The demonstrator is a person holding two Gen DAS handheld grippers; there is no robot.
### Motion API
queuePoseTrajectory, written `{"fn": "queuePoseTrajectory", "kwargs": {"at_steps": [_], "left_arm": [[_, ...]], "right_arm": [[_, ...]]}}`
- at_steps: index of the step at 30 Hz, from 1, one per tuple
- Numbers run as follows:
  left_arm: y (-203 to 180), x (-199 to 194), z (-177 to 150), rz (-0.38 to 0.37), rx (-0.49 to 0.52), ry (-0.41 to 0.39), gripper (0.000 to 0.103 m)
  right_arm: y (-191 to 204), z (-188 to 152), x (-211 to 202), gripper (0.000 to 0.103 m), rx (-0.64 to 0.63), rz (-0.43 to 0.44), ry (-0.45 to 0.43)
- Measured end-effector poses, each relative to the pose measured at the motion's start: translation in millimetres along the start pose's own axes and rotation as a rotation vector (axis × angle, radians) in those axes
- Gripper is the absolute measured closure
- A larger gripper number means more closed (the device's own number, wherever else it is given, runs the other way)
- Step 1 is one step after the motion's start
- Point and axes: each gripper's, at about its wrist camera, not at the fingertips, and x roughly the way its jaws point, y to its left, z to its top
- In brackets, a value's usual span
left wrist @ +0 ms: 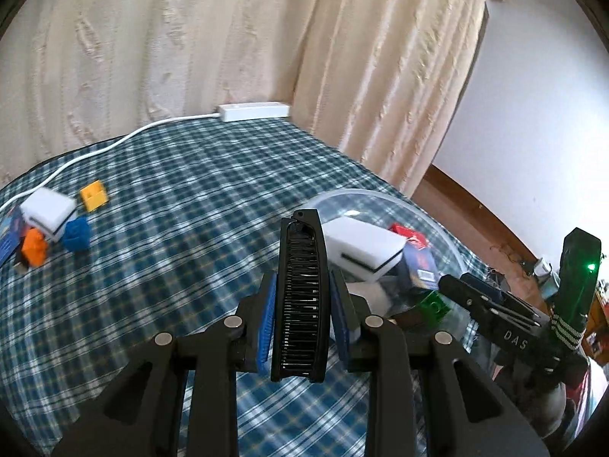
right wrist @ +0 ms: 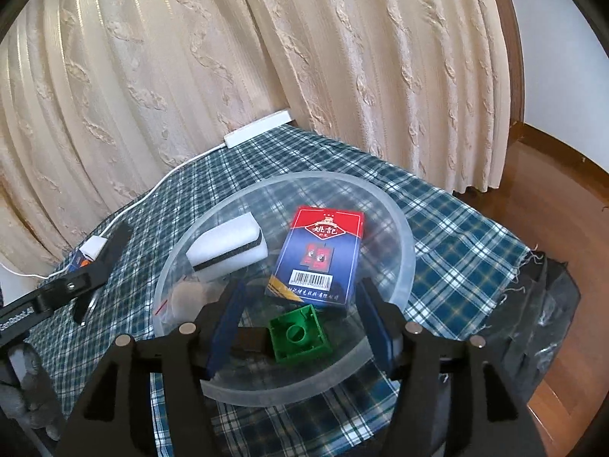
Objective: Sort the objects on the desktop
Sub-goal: 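Lower the green block and black comb into the bowl and open both grippers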
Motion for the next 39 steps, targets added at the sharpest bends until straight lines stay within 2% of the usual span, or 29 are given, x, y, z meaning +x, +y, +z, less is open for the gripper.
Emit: {"fn": "queuePoseTrajectory", "kwargs": {"at_steps": [12, 15, 19, 22, 30, 39], "left_arm": [[-30, 41, 20, -0.046, 0.053, 0.020, 0.073], [-30, 50, 22, -0.081, 0.042, 0.042, 0.073], [-22, 58, 21, -0.136, -0.015, 0.076, 0.055], [-15, 55, 20, -0.139, -0.035, 0.065, 0.055], [5, 37, 21, -0.112, -0.063, 0.028, 0.055], [42, 16, 14, -0.041, -0.110, 0.003, 0.055]], "right_arm": [[0, 0, 1, 0.038, 0.004, 0.022, 0.015], [0, 1, 4, 0.038, 0.006, 0.026, 0.016], [1, 2, 6, 0.038, 0.008, 0.027, 0.021], [4, 3, 7, 0.038, 0.003, 0.028, 0.021], [19, 5, 5, 0.038, -0.019, 0.043, 0.014], [48, 8, 4, 0.036, -0.064, 0.073, 0.010]]}}
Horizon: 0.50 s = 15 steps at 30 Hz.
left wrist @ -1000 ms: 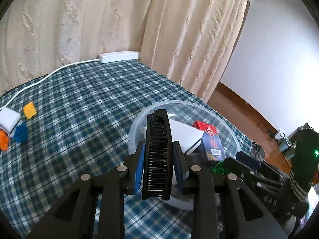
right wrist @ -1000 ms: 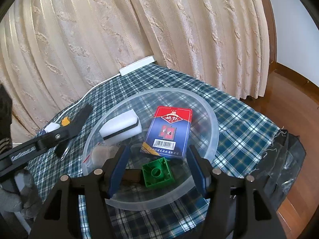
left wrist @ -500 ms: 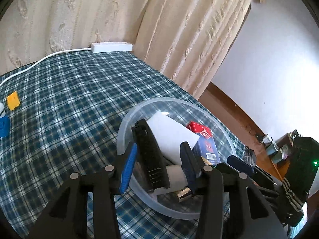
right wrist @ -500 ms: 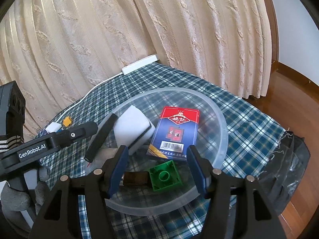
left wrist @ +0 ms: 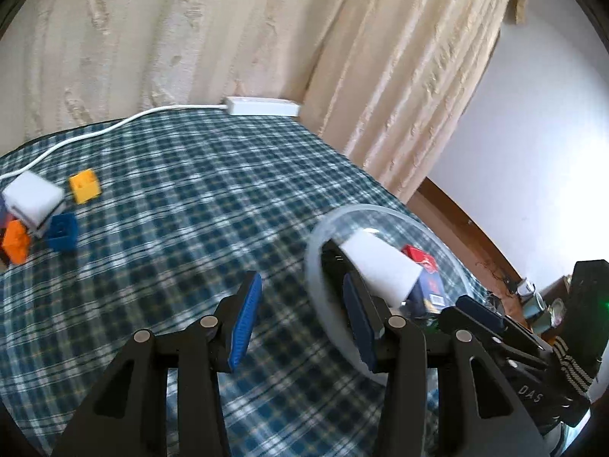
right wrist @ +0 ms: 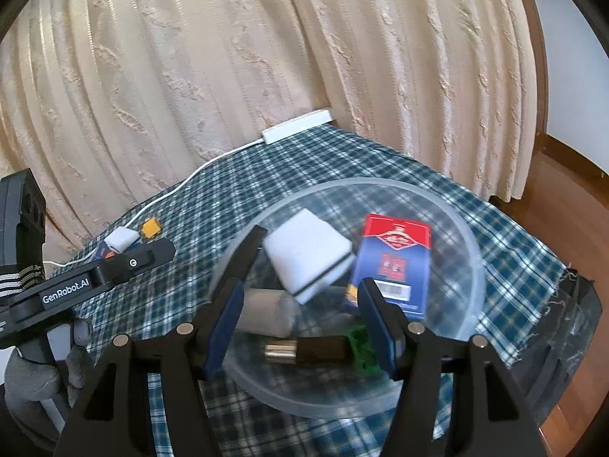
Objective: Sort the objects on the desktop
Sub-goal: 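Lower the green block and black comb into the bowl and open both grippers, then move the left gripper to the blue glove box and grasp it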
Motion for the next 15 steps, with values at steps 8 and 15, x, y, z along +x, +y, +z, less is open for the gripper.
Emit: {"fn": "queuePoseTrajectory", "kwargs": {"at_steps": [8, 15], "left_arm": [[42, -25, -2, 0.061, -0.068, -0.037, 0.055], [94, -48, -5, 0.132, -0.177, -0.059, 0.048]], "right_arm": [[30, 3, 2, 0.036, -0.036, 0.032, -0.005], [61, 4, 9, 0.036, -0.076, 0.071, 0.006]]}}
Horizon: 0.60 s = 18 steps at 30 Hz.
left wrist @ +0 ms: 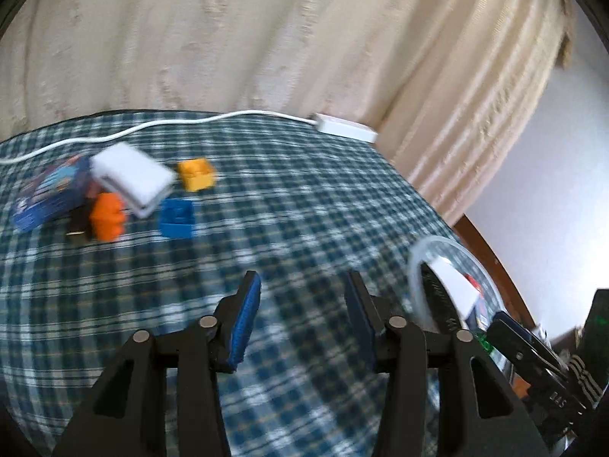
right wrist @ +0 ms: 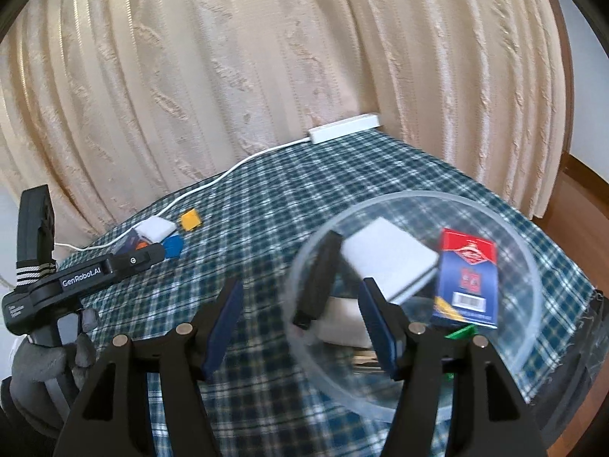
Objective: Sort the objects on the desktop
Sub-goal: 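Move the left gripper to the blue glove box and grasp it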
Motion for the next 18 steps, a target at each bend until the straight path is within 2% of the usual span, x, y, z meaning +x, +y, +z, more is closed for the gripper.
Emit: {"fn": "queuePoseTrajectory", "kwargs": {"at_steps": [1, 18], "left_arm": [[6, -2, 1, 0.008, -0.012, -0.005, 0.046], [115, -34, 25, 0.161, -0.106, -0.058, 0.046]], "right_arm": [[3, 0, 2, 0.036, -0.002, 0.004, 0.003], [68, -1, 35, 0.036, -0.086, 0.090, 0.072]]}}
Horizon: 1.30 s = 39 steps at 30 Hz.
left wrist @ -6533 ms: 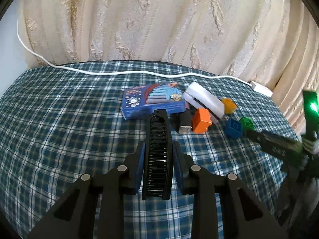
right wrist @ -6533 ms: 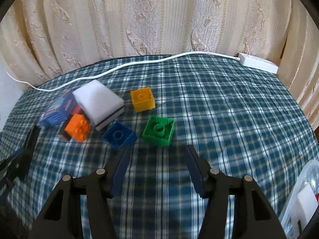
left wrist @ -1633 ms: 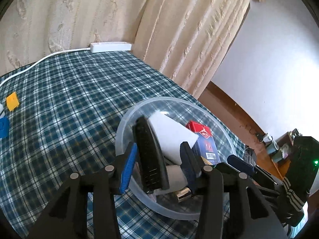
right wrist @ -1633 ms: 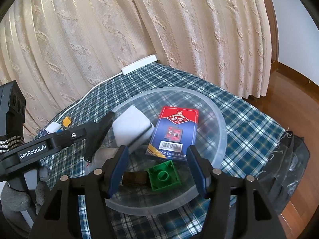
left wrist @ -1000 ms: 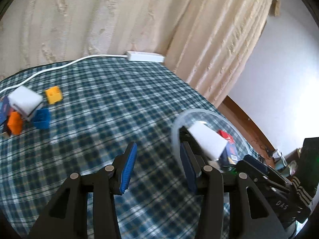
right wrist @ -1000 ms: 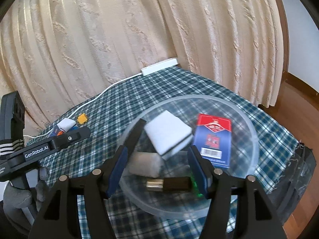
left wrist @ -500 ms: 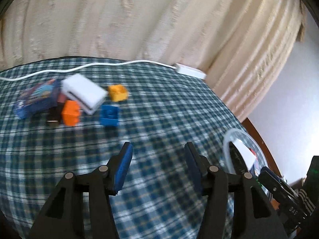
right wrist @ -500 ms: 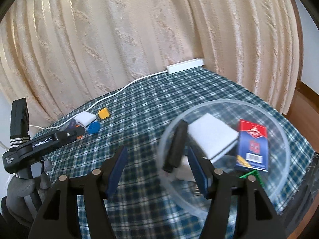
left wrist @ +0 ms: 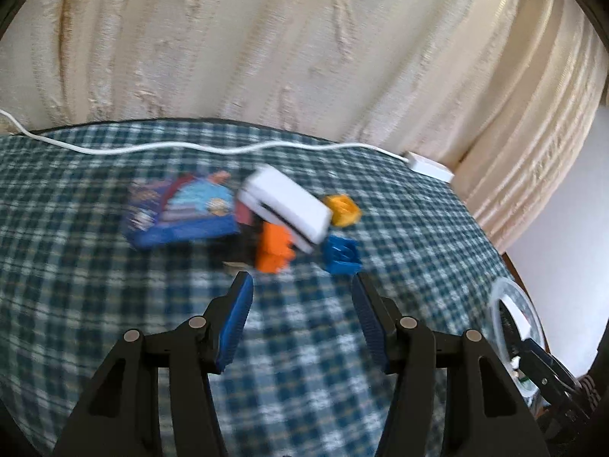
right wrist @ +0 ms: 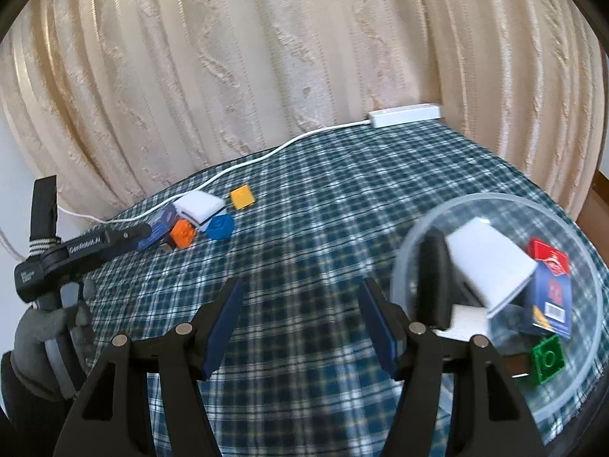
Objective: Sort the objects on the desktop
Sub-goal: 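Move the left gripper to the blue glove box and grasp it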
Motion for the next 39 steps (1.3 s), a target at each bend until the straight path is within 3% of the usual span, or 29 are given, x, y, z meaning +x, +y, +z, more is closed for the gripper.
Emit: {"fn": "queuePoseTrajectory", "kwargs": {"at_steps": [5, 17, 29, 39], "left_arm": [[32, -1, 17, 0.047, -0.023, -0.025, 0.046], [77, 24, 55, 0.077, -0.048, -0.037, 0.046], [92, 73, 99, -0.009, -0.005, 0.025, 0.046], [94, 89, 91, -0.083, 0.040, 0.119, 0.045]], "right_arm": [[14, 2, 12, 0.036, -0.023, 0.022, 0.023], [51, 9, 46, 0.036, -0.090, 0.078, 0.086], [54, 11, 79, 0.036, -0.078, 0.065, 0.151], [55, 5, 88, 0.036, -0.055, 0.071, 0.176]]}}
